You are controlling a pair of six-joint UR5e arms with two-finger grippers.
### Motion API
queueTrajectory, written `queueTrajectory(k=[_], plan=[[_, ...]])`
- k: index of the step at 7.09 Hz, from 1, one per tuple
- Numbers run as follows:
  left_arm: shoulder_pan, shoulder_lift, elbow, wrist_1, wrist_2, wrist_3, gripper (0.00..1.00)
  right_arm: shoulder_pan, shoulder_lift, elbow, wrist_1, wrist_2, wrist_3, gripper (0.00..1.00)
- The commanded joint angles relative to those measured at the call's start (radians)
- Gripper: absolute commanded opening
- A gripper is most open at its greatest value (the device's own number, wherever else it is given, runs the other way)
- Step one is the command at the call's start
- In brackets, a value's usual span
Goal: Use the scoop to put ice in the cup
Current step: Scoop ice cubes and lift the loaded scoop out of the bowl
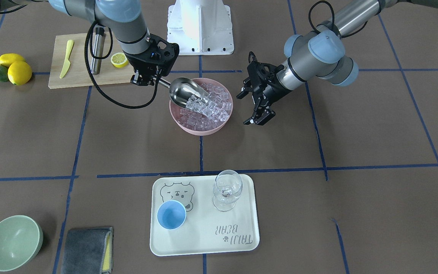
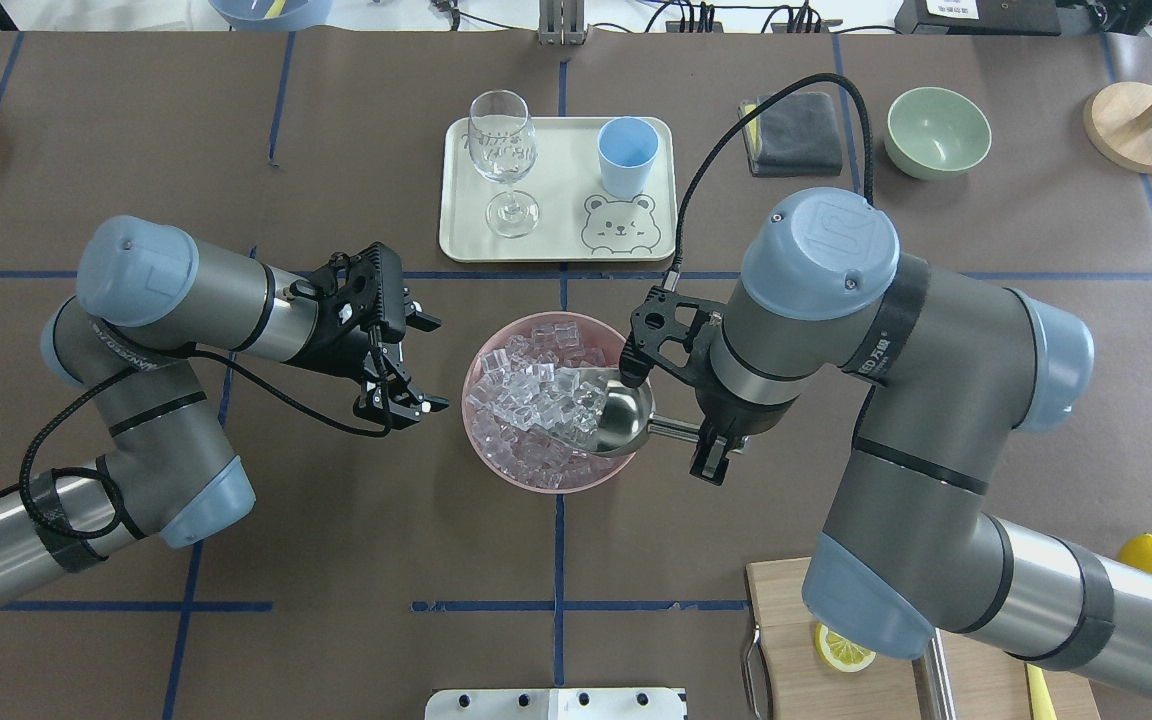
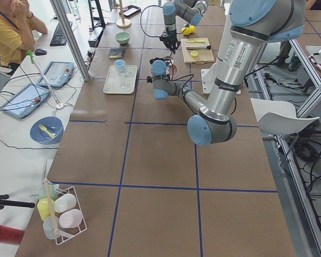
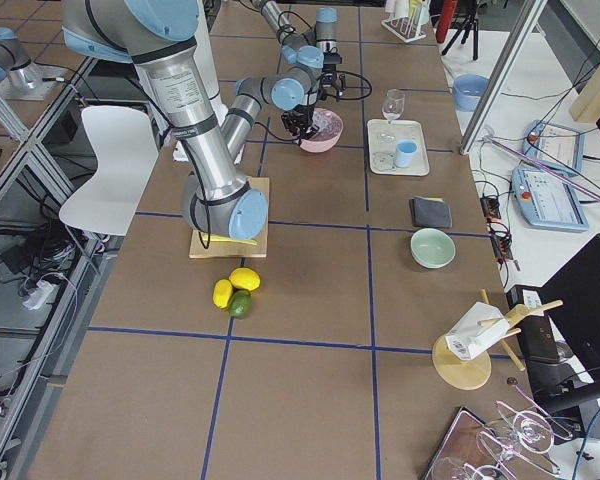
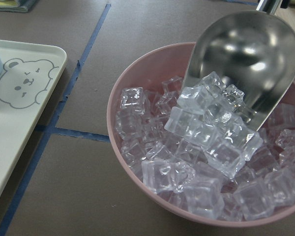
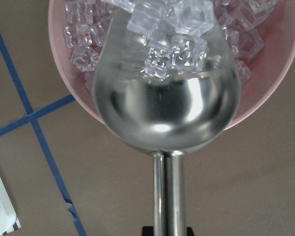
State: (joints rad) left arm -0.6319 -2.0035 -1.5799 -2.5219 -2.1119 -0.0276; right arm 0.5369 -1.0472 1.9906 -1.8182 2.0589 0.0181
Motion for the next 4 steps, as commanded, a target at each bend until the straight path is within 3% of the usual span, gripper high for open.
queueTrajectory(k=[1, 3, 4], plan=[[0.000, 0.000, 0.001, 0.000, 0.001, 0.000, 1.00, 0.002, -0.025, 0.036, 0.008, -0.003, 0.000, 0.00], [-0.003, -0.001, 0.000, 0.000, 0.000, 0.000, 1.00, 0.002, -0.056, 0.050, 0.049, -0.003, 0.003, 0.00], [-0.003, -0.001, 0.000, 0.000, 0.000, 0.000, 1.00, 0.002, -0.098, 0.050, 0.138, -0.002, 0.031, 0.00]])
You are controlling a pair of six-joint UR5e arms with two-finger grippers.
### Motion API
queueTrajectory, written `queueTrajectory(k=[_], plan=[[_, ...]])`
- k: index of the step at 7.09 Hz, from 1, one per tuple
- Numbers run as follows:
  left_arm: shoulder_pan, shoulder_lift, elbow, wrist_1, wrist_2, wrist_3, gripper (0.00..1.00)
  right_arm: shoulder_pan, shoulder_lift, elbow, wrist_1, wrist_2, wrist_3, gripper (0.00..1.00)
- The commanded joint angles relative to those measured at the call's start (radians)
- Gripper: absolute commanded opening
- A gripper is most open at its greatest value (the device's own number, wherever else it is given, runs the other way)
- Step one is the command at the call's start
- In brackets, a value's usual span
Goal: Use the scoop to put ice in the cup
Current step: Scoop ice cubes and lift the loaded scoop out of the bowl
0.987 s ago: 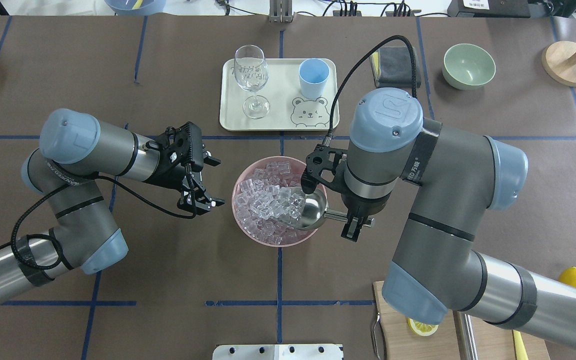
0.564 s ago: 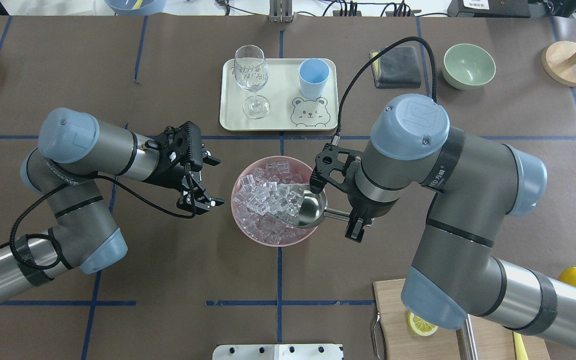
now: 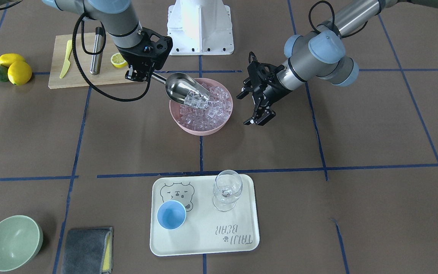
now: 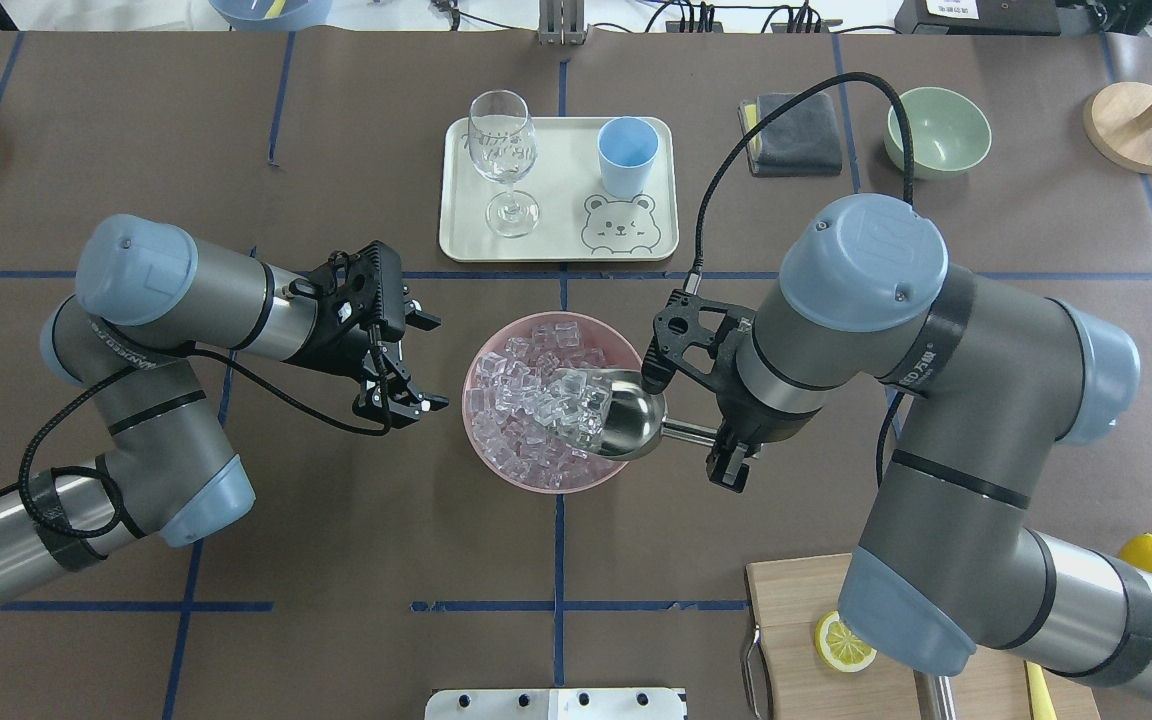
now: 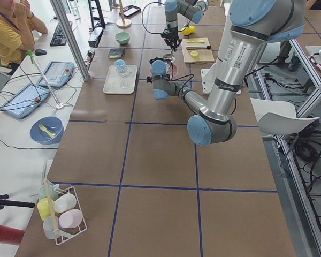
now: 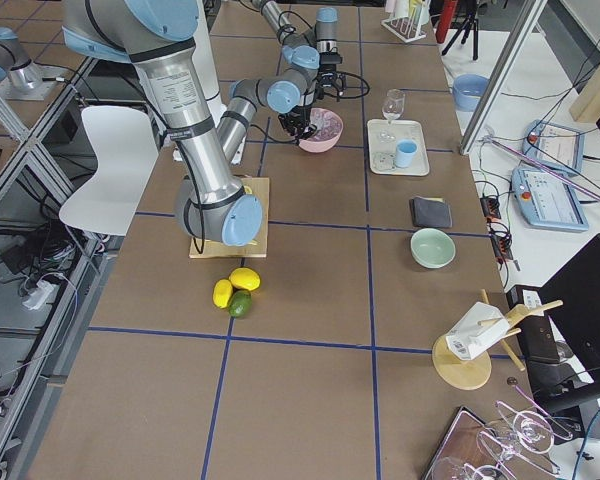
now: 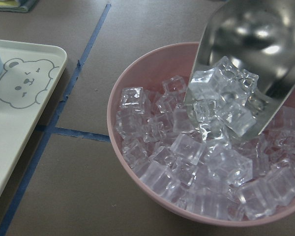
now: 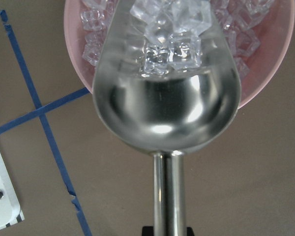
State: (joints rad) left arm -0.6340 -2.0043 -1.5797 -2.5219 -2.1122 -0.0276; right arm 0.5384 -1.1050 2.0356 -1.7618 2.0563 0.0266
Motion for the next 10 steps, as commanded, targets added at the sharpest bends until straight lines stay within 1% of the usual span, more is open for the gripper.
queueTrajectory(k=[1, 2, 4, 6, 8, 10], plan=[[-0.003, -0.001, 0.000, 0.000, 0.000, 0.000, 1.00, 0.000, -0.083, 0.002, 0.188, 0.005, 0.054, 0.00], [-0.003, -0.001, 0.000, 0.000, 0.000, 0.000, 1.00, 0.000, -0.114, 0.002, 0.241, 0.005, 0.067, 0.00], [-0.007, -0.001, 0.000, 0.000, 0.000, 0.000, 1.00, 0.006, -0.119, 0.003, 0.287, 0.025, 0.113, 0.00], [-0.009, -0.001, 0.000, 0.000, -0.002, 0.000, 1.00, 0.011, -0.119, 0.005, 0.373, 0.024, 0.177, 0.00], [-0.009, -0.001, 0.000, 0.000, 0.000, 0.000, 1.00, 0.028, -0.107, 0.005, 0.378, 0.012, 0.214, 0.00], [-0.012, -0.001, 0.000, 0.000, -0.002, 0.000, 1.00, 0.043, -0.113, -0.003, 0.374, -0.045, 0.266, 0.00]])
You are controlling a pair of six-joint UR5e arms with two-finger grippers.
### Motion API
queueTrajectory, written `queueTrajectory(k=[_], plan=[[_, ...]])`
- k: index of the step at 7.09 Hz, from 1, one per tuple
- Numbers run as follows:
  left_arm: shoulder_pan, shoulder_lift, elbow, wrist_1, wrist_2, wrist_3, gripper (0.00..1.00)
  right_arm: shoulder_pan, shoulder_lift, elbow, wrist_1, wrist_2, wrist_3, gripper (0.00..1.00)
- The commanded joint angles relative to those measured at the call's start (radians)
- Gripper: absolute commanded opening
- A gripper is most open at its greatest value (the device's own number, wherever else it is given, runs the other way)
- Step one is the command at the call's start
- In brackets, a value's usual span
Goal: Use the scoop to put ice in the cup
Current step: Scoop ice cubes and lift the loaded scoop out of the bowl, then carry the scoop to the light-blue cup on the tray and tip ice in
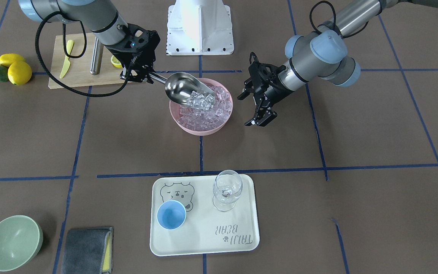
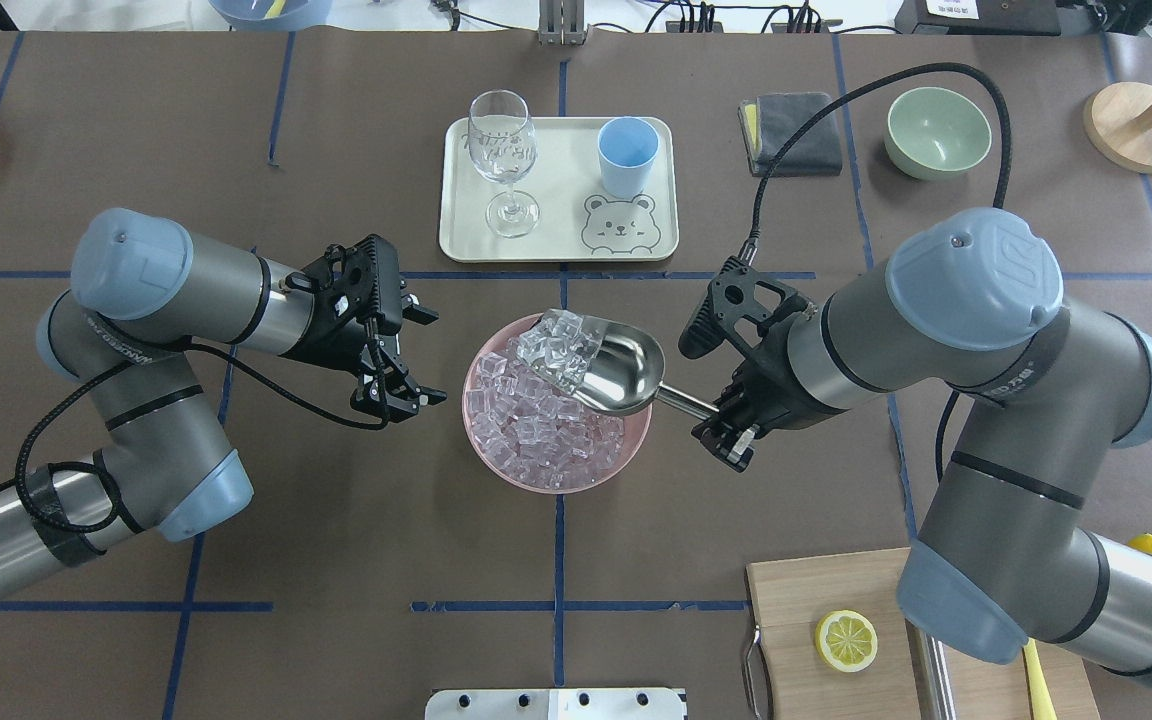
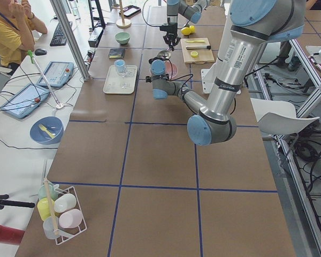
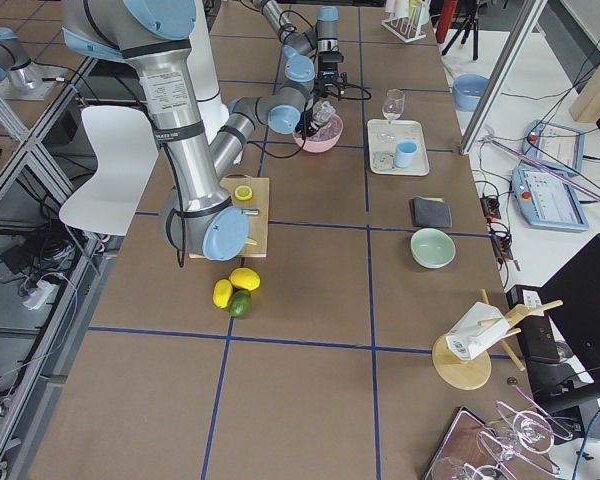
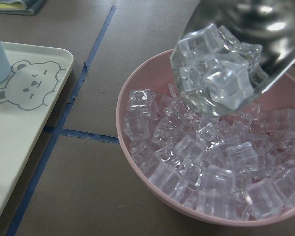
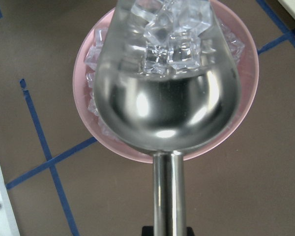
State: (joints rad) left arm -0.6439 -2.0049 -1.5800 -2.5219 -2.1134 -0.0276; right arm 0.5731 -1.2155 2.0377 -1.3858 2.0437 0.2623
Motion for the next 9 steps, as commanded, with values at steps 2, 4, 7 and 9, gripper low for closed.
queueTrajectory(k=[2, 4, 7, 9], plan=[[-0.022, 0.005, 0.000, 0.002, -0.003, 0.001, 1.00, 0.039, -0.002, -0.017, -0.005, -0.060, 0.110, 0.00], [-0.023, 0.012, 0.000, 0.005, -0.042, 0.000, 1.00, 0.095, 0.004, -0.024, -0.009, -0.059, 0.176, 0.00], [-0.023, 0.032, -0.003, 0.006, -0.072, 0.000, 1.00, 0.122, 0.037, -0.085, -0.012, -0.060, 0.310, 0.00], [-0.023, 0.043, -0.014, 0.006, -0.072, 0.000, 1.00, 0.172, 0.138, -0.161, -0.122, -0.053, 0.328, 0.00]])
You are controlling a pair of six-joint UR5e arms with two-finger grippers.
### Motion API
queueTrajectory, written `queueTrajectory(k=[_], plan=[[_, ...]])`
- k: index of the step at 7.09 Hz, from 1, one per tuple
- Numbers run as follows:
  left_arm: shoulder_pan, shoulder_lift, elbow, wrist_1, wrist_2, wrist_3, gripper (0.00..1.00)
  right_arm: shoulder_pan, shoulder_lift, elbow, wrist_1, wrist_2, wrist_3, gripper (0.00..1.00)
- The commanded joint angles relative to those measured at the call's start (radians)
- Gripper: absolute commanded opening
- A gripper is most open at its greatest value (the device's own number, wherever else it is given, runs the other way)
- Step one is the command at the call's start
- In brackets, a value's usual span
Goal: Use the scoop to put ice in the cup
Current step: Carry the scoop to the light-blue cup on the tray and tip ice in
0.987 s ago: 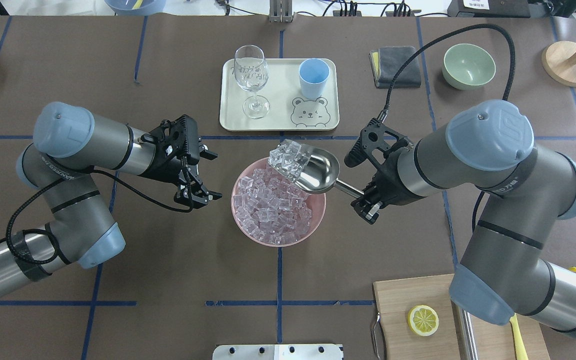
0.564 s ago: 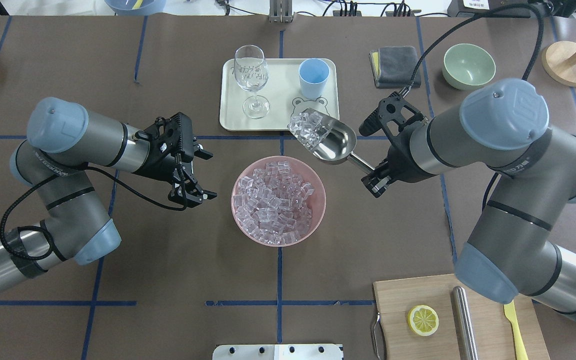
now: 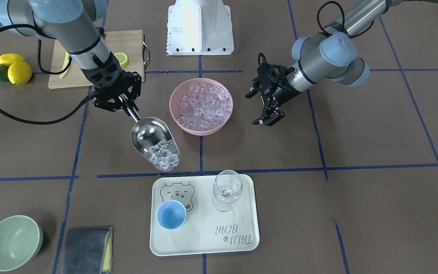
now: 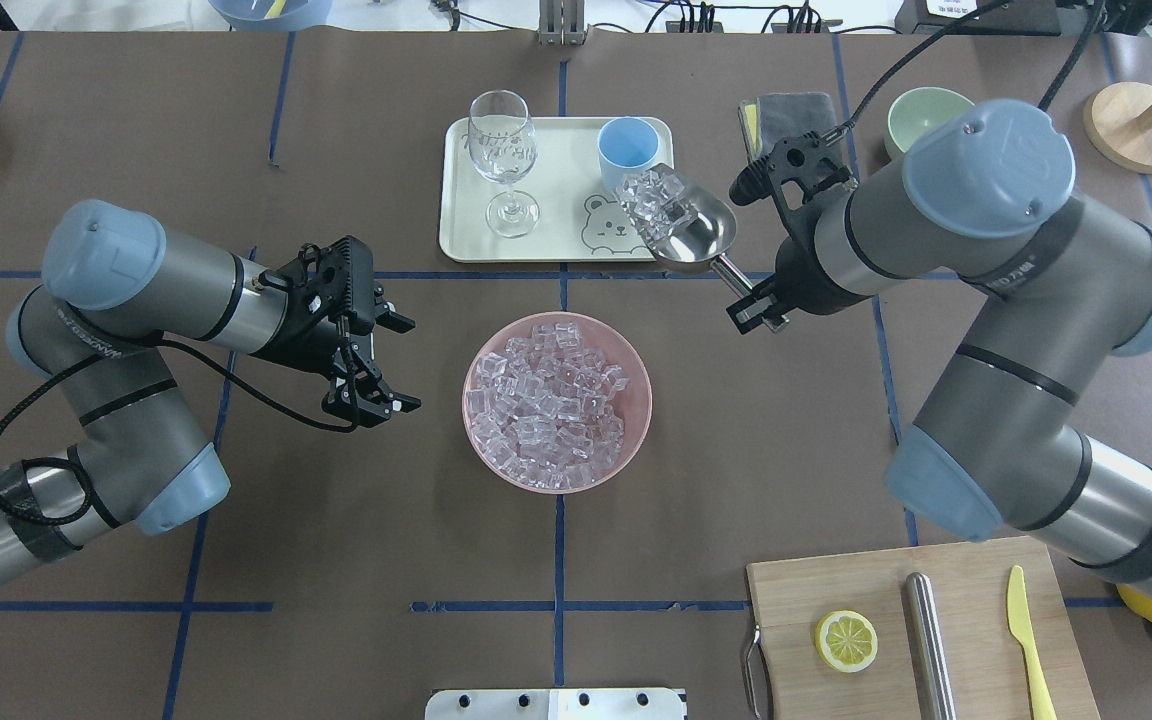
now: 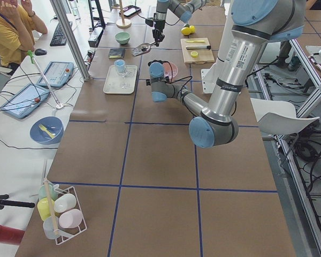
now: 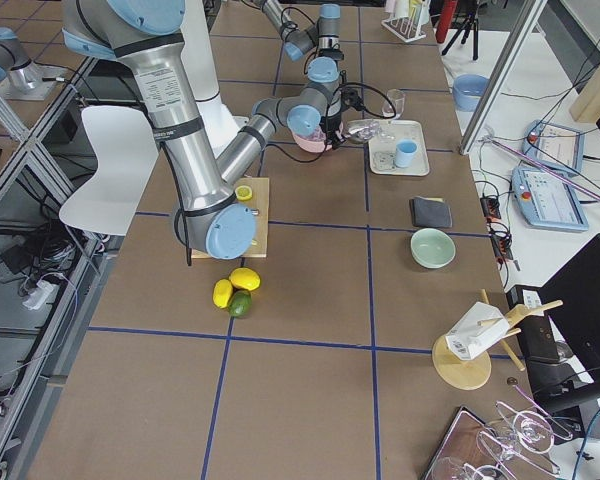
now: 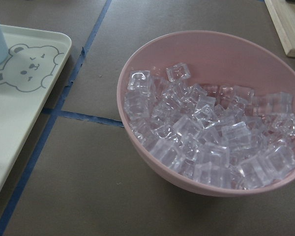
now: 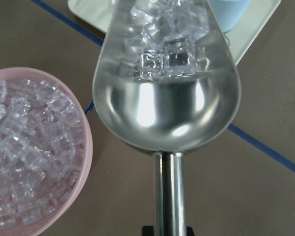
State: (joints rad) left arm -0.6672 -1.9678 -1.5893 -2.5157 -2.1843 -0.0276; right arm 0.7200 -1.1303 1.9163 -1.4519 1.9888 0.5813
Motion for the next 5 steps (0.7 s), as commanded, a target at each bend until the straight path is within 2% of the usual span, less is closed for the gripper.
queueTrajectory(k=[1, 2, 3, 5], plan=[[0.000, 0.007, -0.005, 0.000, -0.003, 0.001, 1.00, 0.039, 0.060, -0.058, -0.059, 0.005, 0.012, 0.00], [0.000, 0.010, -0.006, 0.000, -0.003, 0.000, 1.00, 0.053, 0.099, -0.109, -0.067, 0.008, 0.014, 0.00], [0.000, 0.012, -0.008, 0.000, -0.006, 0.001, 1.00, 0.061, 0.154, -0.141, -0.140, 0.010, 0.011, 0.00], [0.002, 0.010, -0.009, 0.000, -0.006, 0.001, 1.00, 0.097, 0.162, -0.155, -0.186, 0.117, -0.026, 0.00]])
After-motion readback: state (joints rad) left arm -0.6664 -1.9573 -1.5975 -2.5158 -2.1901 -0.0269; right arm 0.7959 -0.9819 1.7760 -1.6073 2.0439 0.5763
